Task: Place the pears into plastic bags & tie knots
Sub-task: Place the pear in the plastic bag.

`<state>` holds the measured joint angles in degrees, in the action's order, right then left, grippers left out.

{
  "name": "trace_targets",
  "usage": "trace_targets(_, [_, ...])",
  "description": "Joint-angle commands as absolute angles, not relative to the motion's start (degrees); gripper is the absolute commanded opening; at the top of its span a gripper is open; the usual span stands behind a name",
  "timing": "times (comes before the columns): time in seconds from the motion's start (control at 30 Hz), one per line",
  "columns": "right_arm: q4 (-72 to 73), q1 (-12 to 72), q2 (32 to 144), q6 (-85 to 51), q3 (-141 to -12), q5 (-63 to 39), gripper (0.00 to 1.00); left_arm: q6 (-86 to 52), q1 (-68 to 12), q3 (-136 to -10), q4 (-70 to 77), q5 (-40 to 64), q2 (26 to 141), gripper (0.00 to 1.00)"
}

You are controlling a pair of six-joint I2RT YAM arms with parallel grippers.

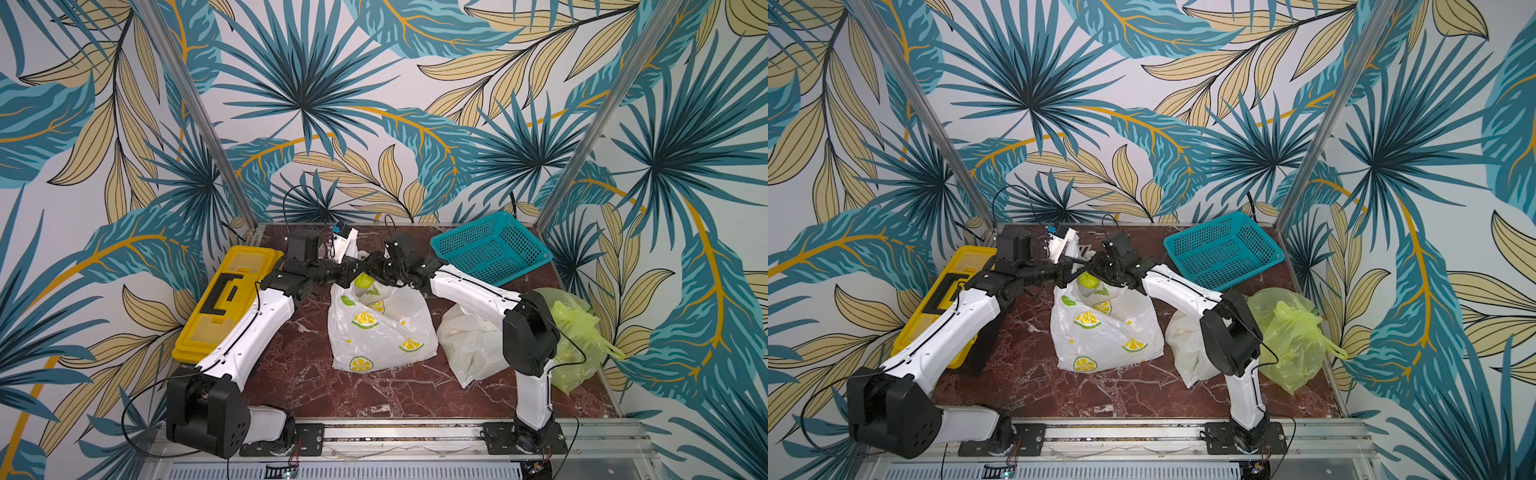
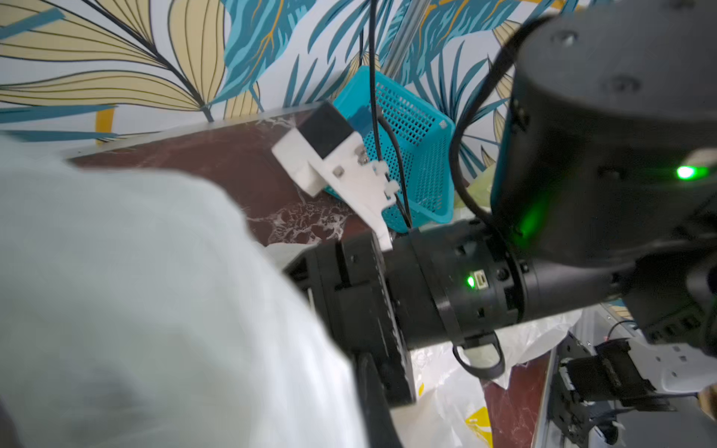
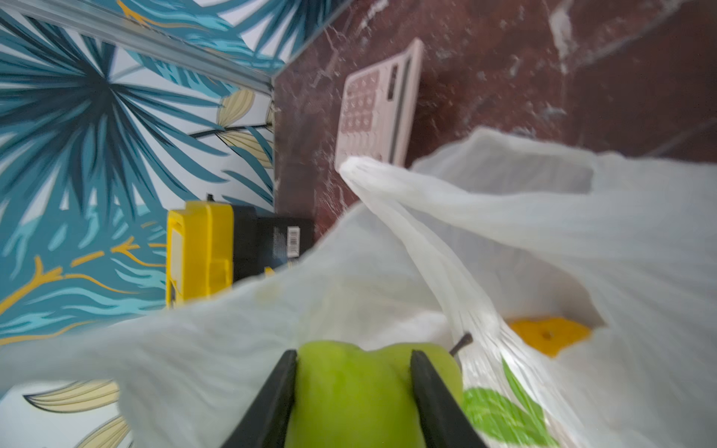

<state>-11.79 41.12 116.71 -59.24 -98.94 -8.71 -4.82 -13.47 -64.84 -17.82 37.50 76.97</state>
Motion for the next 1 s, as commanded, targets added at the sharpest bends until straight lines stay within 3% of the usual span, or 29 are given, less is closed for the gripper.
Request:
trace_targets(0.0, [-7.99, 45.38, 119.33, -63.73, -100.64, -7.86, 0.25, -3.13, -14.61, -63.90, -17.92, 40.86, 75.52, 0.02])
trace_targets(0.17, [-3.72, 44.98, 117.40, -62.81, -89.16, -2.77, 0.27, -2.75, -13.45, -62.72, -17.83, 39.73, 72.63, 0.02])
trace_targets(0.6, [-23.49, 40.58, 108.18, -40.47, -88.53, 1.77, 0.68, -2.66, -13.07, -61.44, -13.19, 41.71, 68.13, 0.02])
trace_targets(0.73, [-22.22, 36.09, 102.34, -35.78, -86.74, -9.60, 0.69, -0.75, -12.98, -59.65, -13.21, 43.85, 66.86, 0.03])
trace_targets(0.9, [-25.58, 33.98, 96.34, -30.40, -86.40, -7.29, 0.68, 2.33, -12.56, -55.05, -13.18, 45.51, 64.59, 0.03])
trace_targets(0.97, [-27.62, 33.82, 97.62, -29.19, -87.73, -6.54, 0.62, 3.82, -12.50, -54.00, -13.18, 46.54, 63.20, 0.03])
